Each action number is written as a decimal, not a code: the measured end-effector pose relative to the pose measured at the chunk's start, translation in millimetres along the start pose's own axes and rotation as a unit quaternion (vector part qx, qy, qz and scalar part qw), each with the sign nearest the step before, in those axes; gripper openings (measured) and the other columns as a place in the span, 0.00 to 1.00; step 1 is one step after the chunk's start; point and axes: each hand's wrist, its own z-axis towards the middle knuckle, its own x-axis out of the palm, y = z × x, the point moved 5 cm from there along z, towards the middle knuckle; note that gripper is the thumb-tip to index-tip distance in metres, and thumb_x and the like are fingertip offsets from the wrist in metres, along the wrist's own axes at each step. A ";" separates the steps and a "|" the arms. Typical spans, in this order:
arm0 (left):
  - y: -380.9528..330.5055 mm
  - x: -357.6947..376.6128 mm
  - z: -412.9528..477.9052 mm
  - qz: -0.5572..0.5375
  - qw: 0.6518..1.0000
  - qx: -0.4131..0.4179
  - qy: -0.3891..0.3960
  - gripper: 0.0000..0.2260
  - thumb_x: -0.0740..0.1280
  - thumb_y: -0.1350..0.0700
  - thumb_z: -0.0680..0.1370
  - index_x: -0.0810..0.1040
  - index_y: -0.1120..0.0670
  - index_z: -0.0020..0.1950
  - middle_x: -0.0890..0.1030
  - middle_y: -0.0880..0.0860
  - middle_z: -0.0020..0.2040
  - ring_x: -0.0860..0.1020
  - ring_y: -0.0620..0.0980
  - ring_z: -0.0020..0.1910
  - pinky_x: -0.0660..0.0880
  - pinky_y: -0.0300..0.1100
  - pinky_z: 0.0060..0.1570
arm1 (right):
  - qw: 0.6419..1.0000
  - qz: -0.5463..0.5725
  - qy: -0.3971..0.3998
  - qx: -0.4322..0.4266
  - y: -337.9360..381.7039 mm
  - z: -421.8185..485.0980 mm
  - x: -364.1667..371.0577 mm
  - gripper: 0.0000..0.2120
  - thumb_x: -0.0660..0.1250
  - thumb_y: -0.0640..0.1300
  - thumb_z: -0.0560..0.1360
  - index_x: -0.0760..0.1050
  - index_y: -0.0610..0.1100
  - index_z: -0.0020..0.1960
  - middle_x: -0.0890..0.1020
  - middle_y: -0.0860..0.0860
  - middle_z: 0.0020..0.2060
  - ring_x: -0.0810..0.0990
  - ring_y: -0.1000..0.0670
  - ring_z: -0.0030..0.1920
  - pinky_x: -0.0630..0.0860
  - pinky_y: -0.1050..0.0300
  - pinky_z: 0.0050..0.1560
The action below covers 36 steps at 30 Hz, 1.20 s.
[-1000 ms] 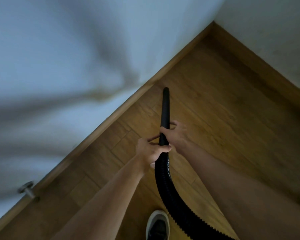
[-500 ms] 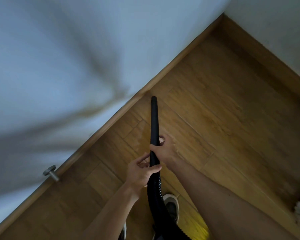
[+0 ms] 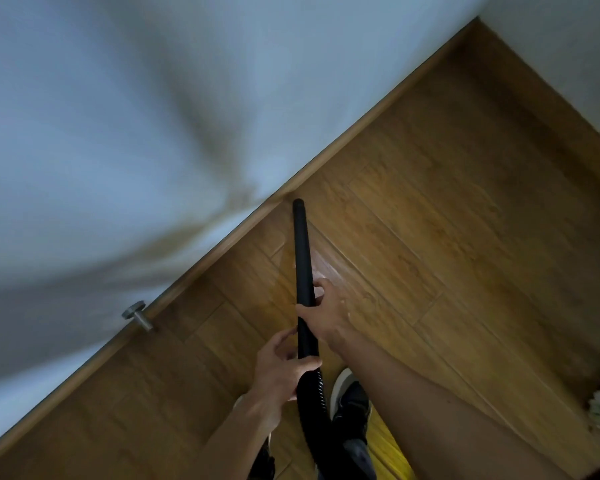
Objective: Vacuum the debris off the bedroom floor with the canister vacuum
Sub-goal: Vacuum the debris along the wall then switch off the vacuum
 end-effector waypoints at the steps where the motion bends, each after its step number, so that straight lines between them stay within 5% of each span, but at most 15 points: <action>1: -1.1 -8.1 -1.9 -0.002 1.000 0.002 -0.002 0.24 0.76 0.69 0.68 0.79 0.45 0.56 0.83 0.57 0.50 0.84 0.59 0.46 0.82 0.56 0.44 | 1.000 -0.001 0.004 -0.003 4.0 -2.1 8.9 0.25 0.74 0.45 0.70 0.70 0.50 0.64 0.83 0.47 0.49 0.84 0.47 0.43 0.84 0.46 0.44; 4: -1.2 -31.3 -8.6 0.002 1.000 0.008 -0.001 0.23 0.75 0.68 0.69 0.78 0.44 0.56 0.83 0.55 0.52 0.83 0.57 0.48 0.80 0.48 0.40 | 1.000 0.002 0.014 0.001 9.6 -11.4 31.0 0.25 0.73 0.46 0.69 0.70 0.52 0.64 0.83 0.49 0.48 0.84 0.48 0.44 0.83 0.46 0.45; 18: 26.4 -32.6 -29.0 0.017 0.998 -0.026 0.051 0.23 0.76 0.67 0.69 0.77 0.45 0.57 0.82 0.56 0.51 0.83 0.56 0.47 0.82 0.51 0.44 | 0.998 0.045 -0.019 0.046 -28.5 -46.5 28.5 0.23 0.74 0.45 0.69 0.71 0.55 0.61 0.82 0.51 0.46 0.85 0.49 0.42 0.84 0.45 0.44; 23: 39.5 -18.9 -36.6 0.045 0.995 -0.017 0.089 0.23 0.75 0.66 0.70 0.77 0.48 0.60 0.82 0.60 0.53 0.83 0.51 0.42 0.79 0.40 0.33 | 0.994 0.061 -0.042 0.084 -56.3 -58.6 10.9 0.20 0.75 0.46 0.68 0.70 0.56 0.55 0.84 0.49 0.43 0.85 0.47 0.40 0.84 0.43 0.42; 28: 53.8 -38.9 -38.8 0.044 0.996 -0.011 0.081 0.24 0.74 0.70 0.69 0.77 0.53 0.62 0.82 0.54 0.37 0.82 0.51 0.34 0.76 0.41 0.32 | 0.984 0.113 -0.014 0.140 -69.7 -68.5 31.5 0.20 0.75 0.45 0.68 0.70 0.55 0.55 0.84 0.46 0.44 0.86 0.46 0.41 0.84 0.48 0.40; 36: 85.4 -86.9 -47.2 0.014 0.999 -0.017 0.046 0.24 0.75 0.67 0.70 0.77 0.49 0.62 0.82 0.59 0.54 0.82 0.58 0.50 0.78 0.43 0.36 | 0.978 0.126 0.066 0.153 -70.9 -86.3 84.1 0.18 0.74 0.42 0.73 0.70 0.49 0.58 0.85 0.45 0.45 0.86 0.47 0.40 0.79 0.58 0.30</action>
